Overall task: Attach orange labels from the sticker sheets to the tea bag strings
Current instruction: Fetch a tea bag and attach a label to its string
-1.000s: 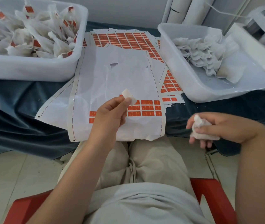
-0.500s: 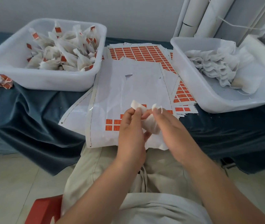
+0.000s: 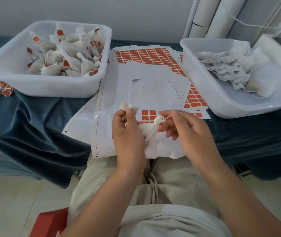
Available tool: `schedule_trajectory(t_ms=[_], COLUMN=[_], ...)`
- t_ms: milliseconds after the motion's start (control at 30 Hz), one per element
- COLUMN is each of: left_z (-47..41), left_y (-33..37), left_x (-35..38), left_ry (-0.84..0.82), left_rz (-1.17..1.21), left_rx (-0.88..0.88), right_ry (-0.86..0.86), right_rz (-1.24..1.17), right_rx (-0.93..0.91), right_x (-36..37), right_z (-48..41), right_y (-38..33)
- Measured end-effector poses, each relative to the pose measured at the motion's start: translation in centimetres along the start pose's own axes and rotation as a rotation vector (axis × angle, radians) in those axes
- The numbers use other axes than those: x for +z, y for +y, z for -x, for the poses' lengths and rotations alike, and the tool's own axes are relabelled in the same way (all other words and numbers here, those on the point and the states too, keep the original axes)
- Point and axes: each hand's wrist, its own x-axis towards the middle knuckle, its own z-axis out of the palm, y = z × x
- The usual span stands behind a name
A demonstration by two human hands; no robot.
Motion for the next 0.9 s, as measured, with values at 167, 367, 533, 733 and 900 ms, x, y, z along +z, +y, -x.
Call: schedule_trajectory(t_ms=[167,367,533,733,900], left_z=[0.1,0.1,0.6,1.5,1.9], left_y=[0.4,0.8,0.9,0.1,-0.4], left_x=[0.1,-0.1,-0.2,0.6,0.8], left_ry=[-0.059,-0.179,-0.339,-0.457,-0.452], left_rz=[0.027,-0.011,-0.087,0.075,0.064], left_rx=[-0.043,-0.039,0.081,-0.142,-0.252], right_ry=[0.101,-0.054,-0.324,-0.293,-0.084], right_rz=[0.060,0.159,0.496,0.546,0.544], right_rx=[-0.100,-0.130,-0.236,-0.328,-0.284], right_x=[-1.3,-2.8,-2.6,-1.7,-1.8], right_z=[-0.2,-0.2,0.4,0.2,0.1], right_y=[-0.3,-1.8,-2.4,-2.0,-1.3])
